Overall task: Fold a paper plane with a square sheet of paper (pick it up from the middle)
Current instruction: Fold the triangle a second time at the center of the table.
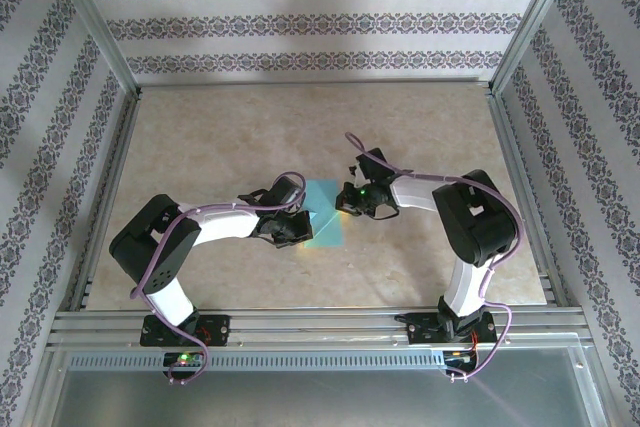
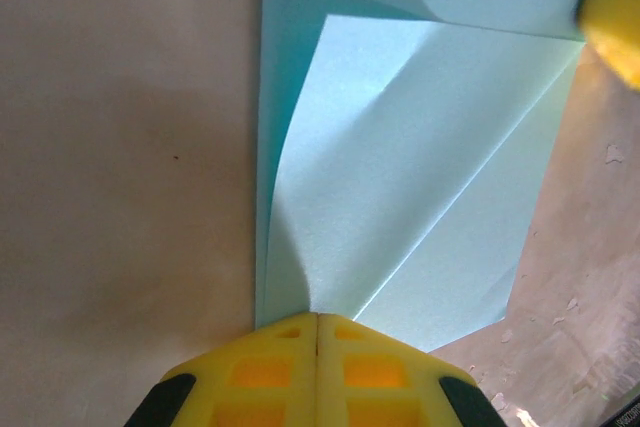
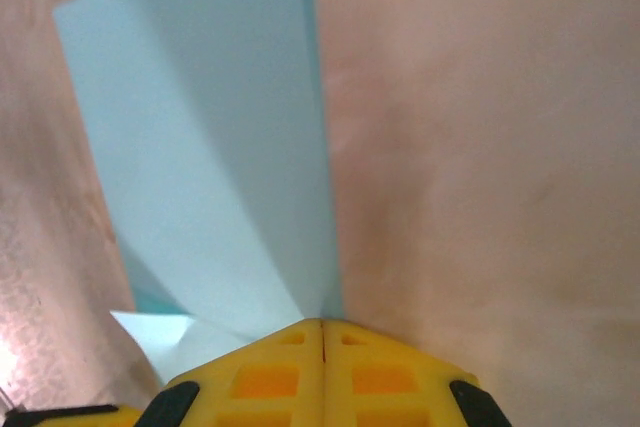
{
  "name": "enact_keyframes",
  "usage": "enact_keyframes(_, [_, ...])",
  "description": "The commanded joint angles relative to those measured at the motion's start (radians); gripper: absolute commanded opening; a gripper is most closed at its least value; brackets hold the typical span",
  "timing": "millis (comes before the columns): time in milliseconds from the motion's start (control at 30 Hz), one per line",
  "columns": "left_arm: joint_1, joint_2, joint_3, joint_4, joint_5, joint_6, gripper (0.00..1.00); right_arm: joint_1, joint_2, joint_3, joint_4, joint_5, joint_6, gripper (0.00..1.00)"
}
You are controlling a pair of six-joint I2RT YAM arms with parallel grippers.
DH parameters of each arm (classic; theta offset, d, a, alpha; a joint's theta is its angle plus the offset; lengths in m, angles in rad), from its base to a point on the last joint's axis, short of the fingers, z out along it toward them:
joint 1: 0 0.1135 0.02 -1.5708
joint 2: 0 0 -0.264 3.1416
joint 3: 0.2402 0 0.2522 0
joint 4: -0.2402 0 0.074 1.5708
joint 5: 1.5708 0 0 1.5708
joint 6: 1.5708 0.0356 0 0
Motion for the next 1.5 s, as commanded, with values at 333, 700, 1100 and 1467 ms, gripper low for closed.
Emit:
enact_keyframes(333, [-0.010,0.054,-0.009,-0.153,-0.056,0.035,0.00,0.124,-0.150,-0.053,-0.006,0.025,0.056,0.01])
enact_keyframes(700, [-0.010,0.024,-0.019,-0.147,-0.051,0.048,0.00,0.169,-0.018,-0.005,0.032,0.008,0.085,0.00])
enact_keyframes(1100, [-0.010,-0.059,0.016,0.010,0.035,0.056,0.04,0.139,0.045,-0.031,0.001,0.038,0.089,0.00])
enact_keyframes(1467, [-0.010,0.062,0.053,0.096,0.043,0.012,0.04,0.141,0.048,-0.052,0.018,0.030,0.108,0.00])
